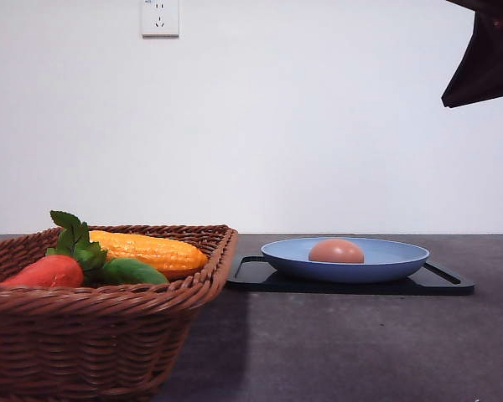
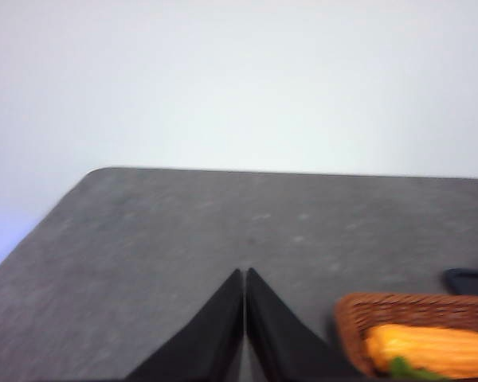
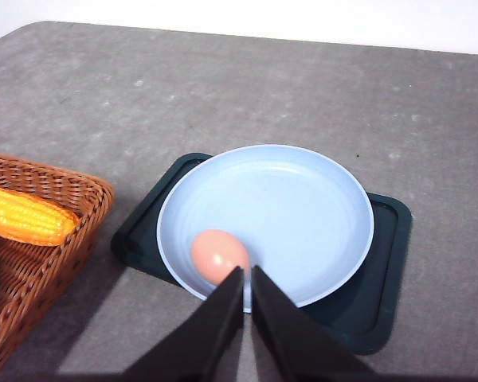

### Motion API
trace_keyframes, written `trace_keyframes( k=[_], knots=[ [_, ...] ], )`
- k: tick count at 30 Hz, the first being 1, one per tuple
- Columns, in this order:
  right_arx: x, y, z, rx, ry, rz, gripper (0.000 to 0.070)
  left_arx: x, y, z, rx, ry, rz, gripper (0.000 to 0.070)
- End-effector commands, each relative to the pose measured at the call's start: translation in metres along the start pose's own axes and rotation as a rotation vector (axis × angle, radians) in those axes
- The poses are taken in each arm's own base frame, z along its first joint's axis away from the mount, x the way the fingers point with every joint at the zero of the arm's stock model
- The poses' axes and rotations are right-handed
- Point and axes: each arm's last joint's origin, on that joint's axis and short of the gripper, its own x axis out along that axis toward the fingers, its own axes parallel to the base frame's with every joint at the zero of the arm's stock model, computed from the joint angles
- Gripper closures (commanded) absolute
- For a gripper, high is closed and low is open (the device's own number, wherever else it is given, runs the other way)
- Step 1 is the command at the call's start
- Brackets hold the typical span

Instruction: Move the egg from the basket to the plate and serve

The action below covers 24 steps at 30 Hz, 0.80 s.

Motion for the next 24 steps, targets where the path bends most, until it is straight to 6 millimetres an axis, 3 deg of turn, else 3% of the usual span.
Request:
trace_keyframes(
  k=[1, 8, 13, 24],
  knots=[
    [0.0, 0.001, 0.003, 0.011, -0.014, 0.006, 0.07, 0.005, 0.001, -0.01, 0.019, 0.009, 0.018, 0.07],
    [0.0, 0.001, 0.003, 0.011, -0.014, 0.006, 0.07, 0.032, 0.004, -0.061, -0.035, 0.055, 0.051, 0.07],
    [0.0, 0.001, 0.003, 0.011, -0.014, 0.006, 0.07, 0.04, 0.004, -0.088, -0.063, 0.125, 0.054, 0.07],
    [0.0, 0.001, 0.003, 0.011, -0.014, 0.006, 0.07, 0.043, 0.004, -0.105, -0.062, 0.176, 0.053, 0.07]
  ],
)
